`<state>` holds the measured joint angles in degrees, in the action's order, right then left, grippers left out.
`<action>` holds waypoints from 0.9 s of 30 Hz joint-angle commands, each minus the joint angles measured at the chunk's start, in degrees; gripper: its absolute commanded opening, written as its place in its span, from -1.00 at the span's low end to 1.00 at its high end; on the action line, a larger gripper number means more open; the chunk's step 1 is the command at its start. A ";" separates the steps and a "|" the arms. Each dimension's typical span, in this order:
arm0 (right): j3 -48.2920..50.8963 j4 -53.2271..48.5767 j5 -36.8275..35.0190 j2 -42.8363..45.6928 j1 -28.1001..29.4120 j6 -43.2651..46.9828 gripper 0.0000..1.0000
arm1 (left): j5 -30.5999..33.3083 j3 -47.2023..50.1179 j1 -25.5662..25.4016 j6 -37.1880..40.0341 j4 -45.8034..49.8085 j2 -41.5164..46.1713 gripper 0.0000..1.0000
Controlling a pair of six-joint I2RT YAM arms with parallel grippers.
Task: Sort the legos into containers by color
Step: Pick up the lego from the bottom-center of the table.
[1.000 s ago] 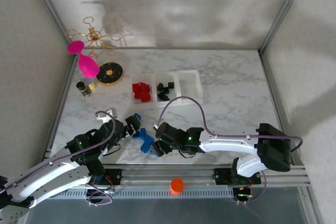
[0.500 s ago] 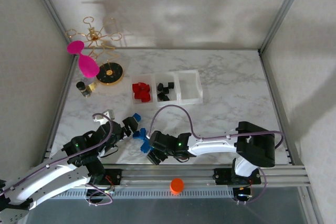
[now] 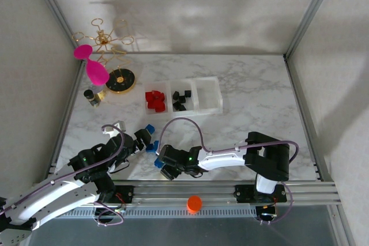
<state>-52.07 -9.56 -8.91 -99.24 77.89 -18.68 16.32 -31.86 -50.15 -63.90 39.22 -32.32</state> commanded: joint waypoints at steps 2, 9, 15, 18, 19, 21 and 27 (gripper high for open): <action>-1.17 0.33 -0.01 -0.78 -0.50 0.33 0.13 | 1.57 -0.66 0.40 -0.79 1.62 -0.03 0.99; -0.75 0.16 0.18 -0.09 -0.90 -0.27 -0.20 | 1.36 -1.09 0.40 -0.53 1.36 -0.12 0.99; -0.18 -0.46 -0.76 1.78 -1.90 -1.19 -0.30 | 1.37 -1.47 0.40 -0.14 0.55 -0.23 0.99; 0.37 -0.11 -0.94 2.95 -2.70 -1.46 -0.33 | 1.33 -1.78 0.40 0.04 0.33 -0.65 0.99; 0.42 -0.02 -0.96 3.25 -3.05 -1.58 -0.36 | 1.33 -2.04 0.36 0.22 0.40 -1.00 0.99; 0.48 0.03 -0.94 3.62 -3.59 -1.78 -0.38 | 1.52 -2.67 0.40 0.20 0.59 -1.56 0.99; 0.66 -0.31 -0.37 5.23 -5.35 -1.95 -0.46 | 1.61 -3.62 0.40 0.48 0.81 -1.88 0.99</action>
<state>-52.01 -9.23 -8.91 -96.27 73.56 -19.90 16.47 -33.74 -50.13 -63.83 39.11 -34.35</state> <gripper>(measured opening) 0.337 0.994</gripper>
